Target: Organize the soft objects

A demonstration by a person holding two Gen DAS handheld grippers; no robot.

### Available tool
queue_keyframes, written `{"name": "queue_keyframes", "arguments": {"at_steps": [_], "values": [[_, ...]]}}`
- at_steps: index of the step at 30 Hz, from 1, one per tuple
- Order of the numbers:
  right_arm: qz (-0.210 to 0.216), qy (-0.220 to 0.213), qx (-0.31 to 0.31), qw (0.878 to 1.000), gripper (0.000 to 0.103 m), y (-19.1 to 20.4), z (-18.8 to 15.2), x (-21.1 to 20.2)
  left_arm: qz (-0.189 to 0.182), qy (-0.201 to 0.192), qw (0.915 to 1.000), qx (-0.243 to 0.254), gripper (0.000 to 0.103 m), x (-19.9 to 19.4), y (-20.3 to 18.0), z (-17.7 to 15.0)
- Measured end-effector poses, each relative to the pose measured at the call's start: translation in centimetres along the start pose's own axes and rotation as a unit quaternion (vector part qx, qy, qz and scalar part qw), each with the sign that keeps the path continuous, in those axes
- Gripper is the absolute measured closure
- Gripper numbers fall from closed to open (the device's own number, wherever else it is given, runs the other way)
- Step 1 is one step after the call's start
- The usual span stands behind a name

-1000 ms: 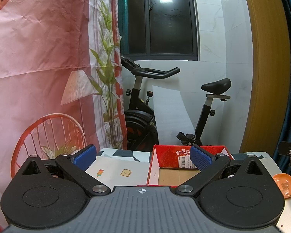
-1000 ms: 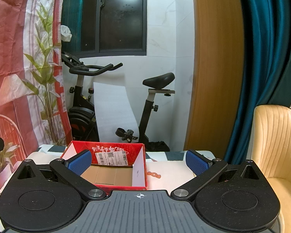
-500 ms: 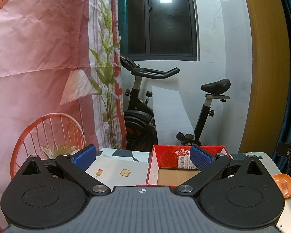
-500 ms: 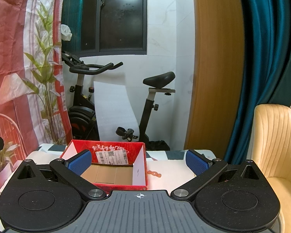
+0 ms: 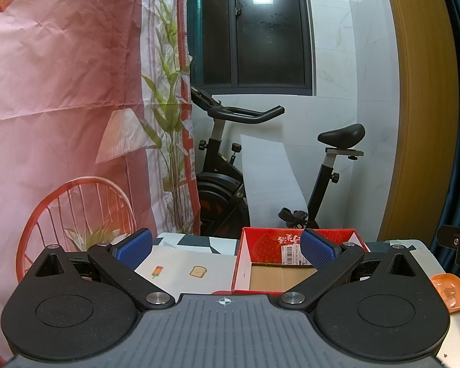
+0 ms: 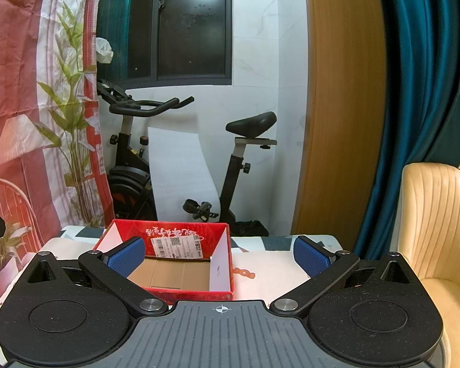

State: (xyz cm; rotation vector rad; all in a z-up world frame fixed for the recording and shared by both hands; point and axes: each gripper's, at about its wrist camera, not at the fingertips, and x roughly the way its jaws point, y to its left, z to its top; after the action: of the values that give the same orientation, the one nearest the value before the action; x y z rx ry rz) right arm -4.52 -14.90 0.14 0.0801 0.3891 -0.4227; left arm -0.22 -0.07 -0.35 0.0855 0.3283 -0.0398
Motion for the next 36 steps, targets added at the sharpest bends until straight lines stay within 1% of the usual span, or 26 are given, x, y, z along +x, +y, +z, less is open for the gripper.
{"name": "queue_keyframes", "arguments": {"at_steps": [7, 10, 14, 16, 18, 22, 25, 29, 33, 36], "values": [[0.0, 0.0, 0.002, 1.0, 0.0, -0.1, 0.0, 0.1, -0.006, 0.002, 1.0, -0.005, 0.0, 0.1, 0.3, -0.2], [0.015, -0.006, 0.008, 1.0, 0.0, -0.3, -0.2, 0.0, -0.006, 0.004, 1.0, -0.006, 0.0, 0.3, 0.4, -0.4], [0.047, -0.022, 0.011, 0.999, 0.0, -0.2, -2.1, 0.1, -0.011, -0.001, 0.9999, -0.013, 0.0, 0.5, 0.7, -0.8], [0.047, -0.024, 0.011, 0.999, 0.0, -0.3, -2.7, 0.2, -0.012, 0.002, 0.9997, -0.021, 0.0, 0.9, 1.1, -1.1], [0.056, -0.019, 0.014, 0.998, 0.0, -0.5, -3.7, 0.8, -0.008, 0.005, 0.9995, -0.029, 0.0, 1.4, 1.6, -1.5], [0.077, -0.006, 0.039, 0.996, 0.0, -1.2, -5.1, 2.2, -0.002, 0.016, 0.9993, -0.033, 0.0, 2.8, 2.3, -2.8], [0.074, 0.012, 0.044, 0.996, 0.0, -1.3, -6.1, 4.0, 0.0, 0.031, 0.9992, -0.024, 0.0, 3.7, 2.5, -4.1], [0.07, 0.037, 0.036, 0.996, 0.0, -1.0, -8.3, 6.1, -0.007, 0.05, 0.9987, -0.002, 0.0, 5.3, 2.2, -6.0], [0.084, 0.072, 0.024, 0.994, 0.0, -0.5, -10.5, 8.2, -0.025, 0.072, 0.9971, -0.004, 0.0, 7.2, 2.0, -7.9], [0.084, 0.096, 0.003, 0.992, 0.0, 0.2, -11.7, 9.5, -0.025, 0.092, 0.9954, -0.005, 0.001, 8.4, 1.8, -9.3]]}}
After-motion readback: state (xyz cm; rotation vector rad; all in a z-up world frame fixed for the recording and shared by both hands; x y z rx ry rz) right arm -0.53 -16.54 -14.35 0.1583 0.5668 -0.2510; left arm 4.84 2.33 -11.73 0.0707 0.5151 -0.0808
